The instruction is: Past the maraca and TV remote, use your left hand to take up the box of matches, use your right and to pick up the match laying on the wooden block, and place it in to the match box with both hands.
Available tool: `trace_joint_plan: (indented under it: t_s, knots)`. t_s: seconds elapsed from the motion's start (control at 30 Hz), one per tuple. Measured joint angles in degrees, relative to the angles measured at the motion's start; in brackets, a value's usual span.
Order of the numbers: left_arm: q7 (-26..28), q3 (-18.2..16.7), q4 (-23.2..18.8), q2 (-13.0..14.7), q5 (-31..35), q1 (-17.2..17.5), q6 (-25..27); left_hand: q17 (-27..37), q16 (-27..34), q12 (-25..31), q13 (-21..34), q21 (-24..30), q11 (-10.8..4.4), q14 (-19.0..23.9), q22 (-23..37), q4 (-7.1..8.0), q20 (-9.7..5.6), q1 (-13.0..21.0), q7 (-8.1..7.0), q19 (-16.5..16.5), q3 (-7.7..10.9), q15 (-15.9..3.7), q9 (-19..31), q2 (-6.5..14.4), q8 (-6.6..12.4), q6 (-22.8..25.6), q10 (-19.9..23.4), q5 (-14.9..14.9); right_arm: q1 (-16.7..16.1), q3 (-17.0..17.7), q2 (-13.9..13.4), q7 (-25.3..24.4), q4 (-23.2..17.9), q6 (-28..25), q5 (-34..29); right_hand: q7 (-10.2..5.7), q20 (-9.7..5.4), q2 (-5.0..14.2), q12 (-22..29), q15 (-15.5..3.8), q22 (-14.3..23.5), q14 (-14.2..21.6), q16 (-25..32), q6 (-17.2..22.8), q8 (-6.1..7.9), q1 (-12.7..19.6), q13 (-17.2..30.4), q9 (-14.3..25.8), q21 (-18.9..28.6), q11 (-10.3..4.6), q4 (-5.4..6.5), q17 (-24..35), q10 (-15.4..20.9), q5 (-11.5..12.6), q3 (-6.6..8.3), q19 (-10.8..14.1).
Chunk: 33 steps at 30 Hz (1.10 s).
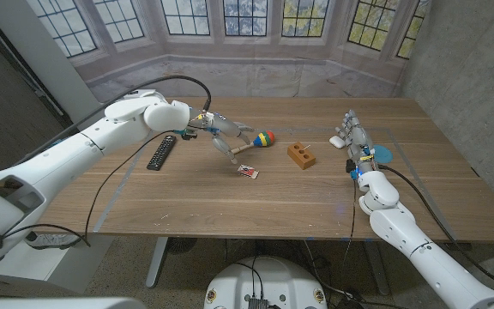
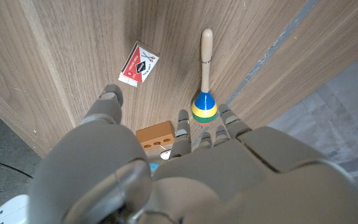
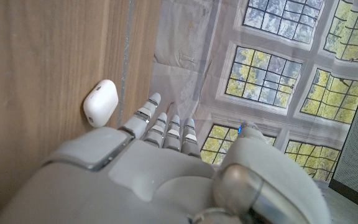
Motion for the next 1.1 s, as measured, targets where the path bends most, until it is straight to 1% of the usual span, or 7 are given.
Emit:
trace_joint_plan:
  t_s: [0.2,0.33,0.4,0.47,0.63,0.83,1.1]
  knots:
    - [1.0,0.1,0.4,-0.1,1.3,0.0,-1.3,0.0,0.0,0.0,0.0,0.0,-0.3,0.2,0.0,-0.16,-0.53,0.6,-0.61,0.5,-0.16,-0.8,0.0,-0.5,0.23,0.6,-0.3,0.0,-0.3,0.2,0.3,-0.3,0.2,0.4,0.1,0.0,0.21,0.0,0.0,0.0,0.0,0.0,0.0,0.0,0.0,0.0,0.0,0.0,0.0,0.0,0.0,0.0,0.0,0.0,0.0,0.2]
    - [2.1,0.1,0.4,-0.1,2.5,0.3,-2.2,0.0,0.4,0.3,0.0,0.2,-0.3,0.9,0.0,0.0,-0.94,0.7,-0.68,0.9,-0.33,-1.23,0.0,-0.4,0.46,1.1,-0.3,0.0,-0.5,0.3,0.4,-0.4,0.4,0.6,0.2,0.0,0.21,0.0,0.0,0.0,0.0,0.0,0.0,0.0,0.0,0.0,0.0,0.0,0.0,0.0,0.0,0.0,0.0,0.0,0.0,0.2]
    - [2.7,0.1,0.4,0.1,3.0,0.6,-2.6,0.1,0.4,0.3,0.0,0.4,-0.62,1.2,0.0,0.0,-1.02,1.6,-0.5,1.0,-0.33,-1.18,0.2,0.5,0.51,1.3,0.0,0.0,-0.5,0.4,0.5,-0.5,0.5,0.8,0.3,0.0,0.21,0.0,0.0,0.0,0.0,0.0,0.0,0.0,0.0,0.0,0.0,0.0,0.0,0.0,0.0,0.0,0.0,0.0,0.0,0.2]
    - [3.7,0.0,0.4,0.2,3.9,0.9,-3.2,0.3,0.4,0.3,0.0,0.4,-0.82,1.6,0.0,0.0,-1.02,1.8,-0.37,1.0,-0.33,-1.19,0.3,0.7,0.83,1.6,0.2,0.0,-0.7,0.4,0.6,-0.5,0.6,0.9,0.3,0.0,0.21,0.0,0.0,0.0,0.0,0.0,0.0,0.0,0.0,0.0,0.0,0.0,0.0,0.0,0.0,0.0,0.0,0.0,0.0,0.2]
    - [5.8,-0.5,0.0,0.5,5.2,1.8,-4.1,0.3,0.4,0.7,0.0,0.4,-0.99,2.5,0.0,0.24,-1.4,2.0,-0.3,1.7,-0.56,-1.49,0.3,0.5,0.94,2.6,1.0,0.0,-0.9,0.6,0.8,-0.6,0.8,1.2,0.5,0.0,0.2,0.0,0.0,0.0,0.0,0.0,0.0,0.0,0.0,0.0,0.0,0.0,0.0,0.0,0.0,0.0,0.0,0.0,0.0,0.2]
    - [8.6,-1.1,-0.4,1.0,7.3,3.0,-5.1,0.3,0.9,1.1,0.0,0.4,-1.04,3.2,0.0,0.24,-1.83,2.0,-0.2,2.3,-0.56,-1.82,0.5,0.5,1.73,4.3,1.8,0.2,-1.1,0.7,0.9,-0.6,1.0,1.5,0.6,0.0,0.2,0.0,0.0,0.0,0.0,0.0,0.0,0.0,0.0,0.0,0.0,0.0,0.0,0.0,0.01,0.0,0.0,0.0,0.0,0.2]
    - [12.4,-2.0,-1.1,1.7,9.6,4.7,-5.7,0.3,0.9,1.1,0.0,0.9,-1.12,4.3,0.0,0.48,-1.67,2.0,0.01,3.2,-0.8,-2.22,0.6,0.5,2.23,6.8,3.0,0.2,-1.4,0.8,1.0,-0.6,1.1,1.7,0.9,0.0,0.2,0.0,0.0,0.0,0.0,0.0,0.0,0.0,0.0,0.0,0.0,0.0,0.0,0.0,-0.24,0.0,0.0,0.0,0.24,0.2]
